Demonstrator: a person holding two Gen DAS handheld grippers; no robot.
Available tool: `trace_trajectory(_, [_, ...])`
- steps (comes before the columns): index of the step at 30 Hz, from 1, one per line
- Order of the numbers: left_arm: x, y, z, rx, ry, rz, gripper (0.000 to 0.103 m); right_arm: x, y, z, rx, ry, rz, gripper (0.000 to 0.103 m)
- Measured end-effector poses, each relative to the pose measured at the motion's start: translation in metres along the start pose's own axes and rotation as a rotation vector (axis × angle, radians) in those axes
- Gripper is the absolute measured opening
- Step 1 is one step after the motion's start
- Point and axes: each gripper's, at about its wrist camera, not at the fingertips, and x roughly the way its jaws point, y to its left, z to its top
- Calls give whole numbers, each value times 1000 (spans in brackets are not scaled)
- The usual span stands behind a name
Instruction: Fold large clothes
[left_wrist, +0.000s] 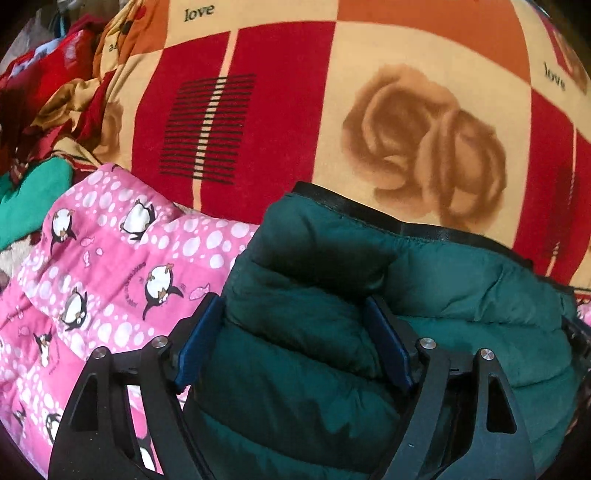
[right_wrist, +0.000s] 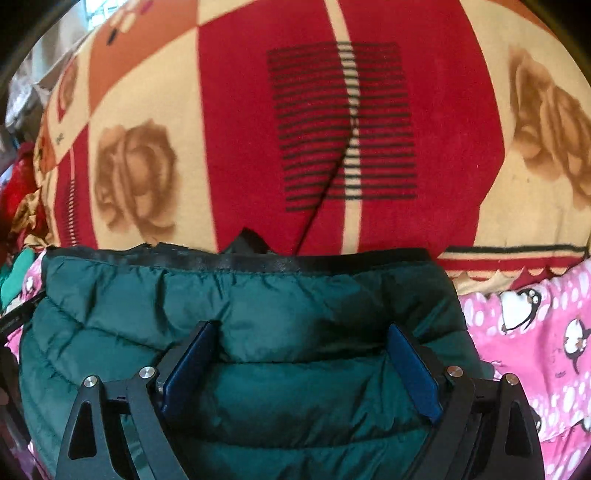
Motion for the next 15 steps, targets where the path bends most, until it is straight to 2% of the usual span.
trace_trajectory(4, [7,2,0,-15,10,-1,85,14,-4,0,13,34,-3,94])
trace_trajectory(7, [10,7,0,-33,26,-14,88,5,-6,2,19,35,0,94])
trace_trajectory(12, [14,12,1,-52,40,-40,89,-32,-17,0,82,-44,24,94])
trace_trajectory(15, [16,15,-1,-78,42,-54,91,-42,-26,-2,76,-60,-6,94])
